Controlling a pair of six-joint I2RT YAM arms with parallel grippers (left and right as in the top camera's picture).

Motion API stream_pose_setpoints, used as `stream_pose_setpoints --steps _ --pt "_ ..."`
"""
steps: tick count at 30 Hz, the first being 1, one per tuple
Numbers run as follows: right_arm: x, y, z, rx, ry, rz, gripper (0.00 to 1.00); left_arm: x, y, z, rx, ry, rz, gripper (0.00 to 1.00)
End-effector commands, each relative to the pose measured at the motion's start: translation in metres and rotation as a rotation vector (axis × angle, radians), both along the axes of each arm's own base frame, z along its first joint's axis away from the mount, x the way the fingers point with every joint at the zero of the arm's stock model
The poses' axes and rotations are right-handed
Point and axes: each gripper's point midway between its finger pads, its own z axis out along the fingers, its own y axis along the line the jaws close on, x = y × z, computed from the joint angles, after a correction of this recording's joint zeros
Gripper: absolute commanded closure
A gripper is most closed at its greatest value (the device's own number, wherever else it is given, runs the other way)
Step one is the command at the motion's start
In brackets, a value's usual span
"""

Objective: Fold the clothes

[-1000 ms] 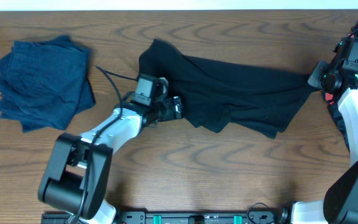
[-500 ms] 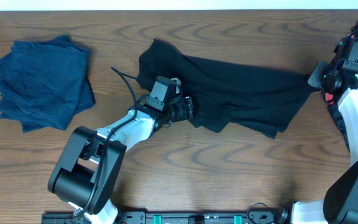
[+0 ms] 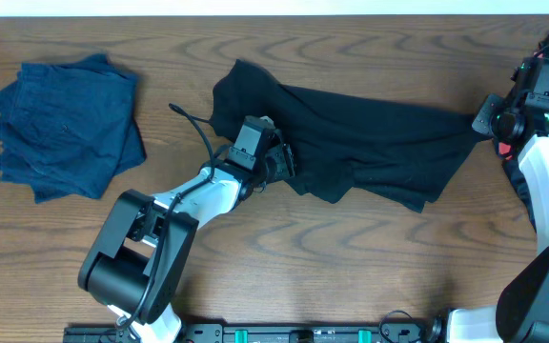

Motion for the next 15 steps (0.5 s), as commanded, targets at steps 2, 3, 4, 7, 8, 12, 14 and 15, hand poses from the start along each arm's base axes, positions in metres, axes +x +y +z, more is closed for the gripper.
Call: stream_pose_setpoints --steps 2,3,4,7,8,12,14,15 --pt "-0.001 -0.012 0.011 -0.001 -0.029 -0.04 0.99 -0.016 0.014 -0.037 0.053 0.113 0.063 0.41" --pt "-0.001 -0.012 0.011 -0.001 -0.028 -0.04 0.99 -0.016 0.013 -0.037 0.048 0.113 0.061 0.45" --pt "-0.001 -0.012 0.011 -0.001 -0.028 -0.04 0.99 -0.016 0.012 -0.037 0.044 0.114 0.061 0.5" --pt "-0.001 -0.012 0.011 -0.001 -0.028 -0.04 0.99 -0.016 0.012 -0.037 0.044 0.114 0.06 0.71" --pt "-0.001 -0.012 0.011 -0.001 -0.028 -0.04 0.99 -0.016 0.013 -0.037 0.045 0.114 0.06 0.79" --pt "-0.001 -0.012 0.011 -0.002 -0.028 -0.039 0.99 -0.013 0.012 -0.035 0.042 0.099 0.054 0.94" --pt "-0.001 -0.012 0.011 -0.001 -0.026 -0.04 0.99 -0.012 0.011 -0.031 0.049 0.078 0.03 0.94" --pt "-0.001 -0.012 0.011 -0.001 -0.026 -0.04 0.99 -0.011 0.011 -0.028 0.052 0.066 0.017 0.94"
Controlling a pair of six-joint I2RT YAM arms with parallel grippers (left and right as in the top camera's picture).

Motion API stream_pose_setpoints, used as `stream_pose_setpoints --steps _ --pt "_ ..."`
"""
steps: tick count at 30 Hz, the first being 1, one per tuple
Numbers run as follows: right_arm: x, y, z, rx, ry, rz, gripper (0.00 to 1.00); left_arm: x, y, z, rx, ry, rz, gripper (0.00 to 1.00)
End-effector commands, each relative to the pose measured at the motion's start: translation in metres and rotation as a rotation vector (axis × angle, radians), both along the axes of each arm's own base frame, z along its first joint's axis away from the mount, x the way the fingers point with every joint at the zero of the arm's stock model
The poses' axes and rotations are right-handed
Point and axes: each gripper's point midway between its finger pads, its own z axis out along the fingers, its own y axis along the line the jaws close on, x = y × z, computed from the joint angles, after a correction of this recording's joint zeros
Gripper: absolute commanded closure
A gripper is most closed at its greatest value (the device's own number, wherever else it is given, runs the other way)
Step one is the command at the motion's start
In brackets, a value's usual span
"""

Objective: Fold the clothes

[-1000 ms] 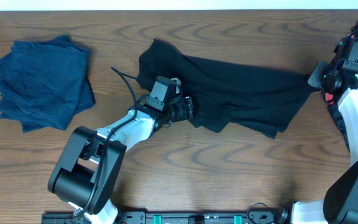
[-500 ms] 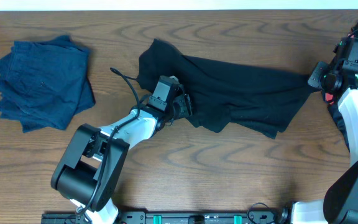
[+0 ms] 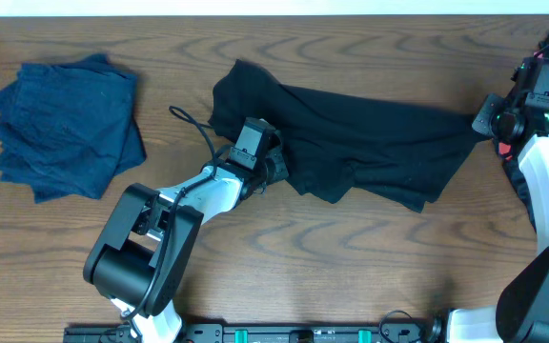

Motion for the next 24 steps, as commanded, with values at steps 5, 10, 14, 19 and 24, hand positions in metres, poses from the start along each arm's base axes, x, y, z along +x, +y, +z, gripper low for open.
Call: stream_pose_setpoints --steps 5,10,14,19,24 --pt "-0.001 -0.013 0.011 -0.002 -0.028 -0.04 0.99 -0.013 0.011 0.023 0.055 -0.04 -0.084 0.94" --pt "-0.001 -0.013 0.011 -0.003 -0.03 -0.04 0.99 -0.014 0.023 0.102 -0.02 -0.181 -0.128 0.94" --pt "-0.001 -0.013 0.011 -0.003 -0.03 -0.04 0.99 -0.013 0.049 0.17 -0.12 -0.315 -0.083 0.94" --pt "-0.003 -0.011 0.009 0.005 -0.017 -0.037 0.99 -0.019 0.077 0.202 -0.141 -0.374 -0.028 0.94" --pt "-0.004 -0.006 0.008 0.028 -0.014 -0.023 0.99 -0.019 0.095 0.219 -0.148 -0.418 0.01 0.94"
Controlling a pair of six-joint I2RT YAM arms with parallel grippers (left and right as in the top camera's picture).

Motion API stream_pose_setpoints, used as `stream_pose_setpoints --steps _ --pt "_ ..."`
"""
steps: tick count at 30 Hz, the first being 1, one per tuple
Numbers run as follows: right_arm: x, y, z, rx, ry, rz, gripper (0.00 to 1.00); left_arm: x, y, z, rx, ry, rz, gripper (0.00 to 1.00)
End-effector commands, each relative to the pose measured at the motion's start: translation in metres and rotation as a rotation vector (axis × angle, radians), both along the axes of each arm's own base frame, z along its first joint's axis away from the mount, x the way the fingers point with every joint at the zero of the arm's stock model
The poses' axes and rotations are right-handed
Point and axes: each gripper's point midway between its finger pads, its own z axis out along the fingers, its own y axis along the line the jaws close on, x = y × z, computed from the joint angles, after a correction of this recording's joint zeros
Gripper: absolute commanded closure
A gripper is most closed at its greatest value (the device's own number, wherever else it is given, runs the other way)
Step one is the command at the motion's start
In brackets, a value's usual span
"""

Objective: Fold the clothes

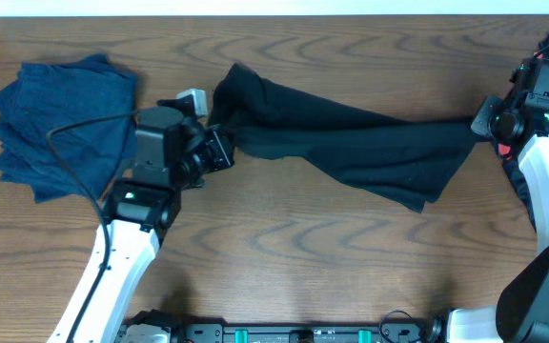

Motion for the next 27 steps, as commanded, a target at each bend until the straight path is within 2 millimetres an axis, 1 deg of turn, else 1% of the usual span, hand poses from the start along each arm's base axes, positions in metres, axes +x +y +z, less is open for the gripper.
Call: stream_pose_setpoints --steps 1,5,8,10,12,17,18,23,27 --pt "-0.002 -0.01 0.01 0.009 -0.024 -0.033 0.99 -0.002 0.009 0.019 -0.023 -0.054 -0.009 0.94" --pt "-0.002 -0.005 0.011 0.032 -0.026 -0.016 0.99 -0.004 0.015 0.043 -0.062 -0.126 -0.018 0.94" --pt "0.0 0.004 0.023 0.06 -0.067 0.018 0.99 -0.004 0.022 0.065 -0.071 -0.2 -0.003 0.94" --pt "-0.003 0.005 0.04 0.051 -0.11 0.021 0.99 -0.005 0.029 0.085 -0.068 -0.262 0.012 0.94" --pt "-0.007 0.006 0.056 0.041 -0.145 0.023 0.99 -0.007 0.033 0.101 -0.054 -0.315 0.001 0.94" --pt "-0.025 0.015 0.114 0.001 -0.289 0.063 0.99 -0.015 0.042 0.147 -0.063 -0.43 0.004 0.94" --pt "-0.032 0.017 0.128 -0.013 -0.319 0.069 0.99 -0.018 0.043 0.157 -0.064 -0.454 0.005 0.94" --pt "-0.059 0.024 0.16 -0.067 -0.379 0.106 0.99 -0.032 0.042 0.187 -0.067 -0.534 -0.004 0.94" --pt "-0.078 0.029 0.173 -0.085 -0.397 0.12 0.99 -0.049 0.04 0.203 -0.073 -0.579 -0.022 0.94"
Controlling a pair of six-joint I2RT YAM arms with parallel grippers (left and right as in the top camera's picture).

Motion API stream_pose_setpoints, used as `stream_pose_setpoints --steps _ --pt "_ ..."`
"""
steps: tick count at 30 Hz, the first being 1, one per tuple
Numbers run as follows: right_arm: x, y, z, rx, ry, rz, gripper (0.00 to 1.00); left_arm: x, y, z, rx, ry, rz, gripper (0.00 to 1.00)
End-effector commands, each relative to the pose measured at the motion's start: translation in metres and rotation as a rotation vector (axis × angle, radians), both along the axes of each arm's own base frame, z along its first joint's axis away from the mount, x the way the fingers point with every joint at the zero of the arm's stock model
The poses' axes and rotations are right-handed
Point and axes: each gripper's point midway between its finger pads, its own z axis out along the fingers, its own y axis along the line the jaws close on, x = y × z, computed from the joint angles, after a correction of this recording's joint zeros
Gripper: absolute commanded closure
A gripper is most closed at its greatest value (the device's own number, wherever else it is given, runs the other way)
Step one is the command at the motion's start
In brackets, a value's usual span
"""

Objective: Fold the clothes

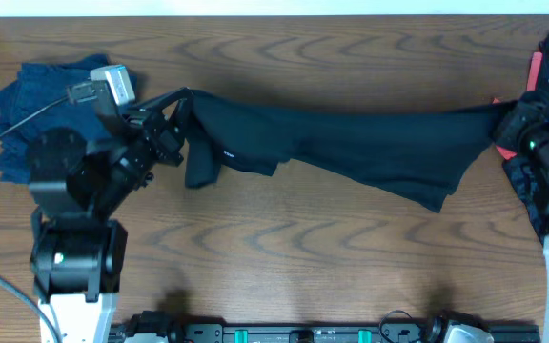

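Observation:
A black garment (351,143) hangs stretched across the table from left to right. My left gripper (181,110) is raised at the left and shut on the garment's left end, with a loose flap drooping below it. My right gripper (505,119) at the right edge is shut on the garment's right end. A folded dark blue cloth (27,114) lies at the far left, partly hidden behind my left arm.
The wooden table (284,257) runs under everything. More dark and red fabric sits at the far right edge behind my right arm.
My left gripper has risen and shifted left with the garment's left end. My right gripper has lifted too, and the black garment is now pulled out long and taut between them.
First my left gripper lay low at the middle of the crumpled black garment while the right held its right end. It then stood at the garment's left end, drawing it thinner. Now both grippers hold the garment stretched out above the table.

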Motion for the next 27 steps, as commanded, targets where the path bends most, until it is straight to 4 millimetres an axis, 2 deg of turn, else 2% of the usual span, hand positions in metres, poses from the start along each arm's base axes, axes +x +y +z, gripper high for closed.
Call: stream_pose_setpoints --steps 1,7,10,13,15,18,22,24,27 --pt "-0.014 -0.006 0.017 -0.049 -0.032 -0.001 0.98 -0.019 -0.001 0.026 0.012 -0.08 -0.018 0.94" --pt "-0.018 -0.005 0.037 -0.063 -0.091 0.0 0.99 -0.041 -0.001 0.043 0.014 -0.142 -0.017 0.94" --pt "-0.013 0.0 0.045 -0.054 -0.132 0.031 0.99 -0.037 -0.001 0.036 0.02 -0.121 -0.017 0.94" --pt "-0.003 0.003 0.045 -0.041 -0.143 0.056 0.99 -0.023 -0.001 0.023 0.025 -0.07 -0.018 0.94" --pt "0.007 0.002 0.036 -0.032 -0.124 0.061 0.99 -0.007 -0.001 0.01 0.026 -0.025 -0.018 0.94" --pt "0.032 -0.002 0.013 -0.007 -0.074 0.073 0.99 0.027 0.0 -0.015 0.062 0.021 -0.022 0.94" --pt "0.081 -0.008 -0.013 0.056 -0.086 0.072 0.99 0.088 0.0 -0.052 0.067 0.054 -0.023 0.94" --pt "0.108 -0.011 -0.014 0.089 -0.147 0.059 0.99 0.115 0.0 -0.063 0.067 0.023 -0.022 0.94" --pt "0.137 -0.016 0.002 0.119 -0.281 0.036 0.99 0.151 0.001 -0.067 0.061 -0.039 -0.015 0.94"
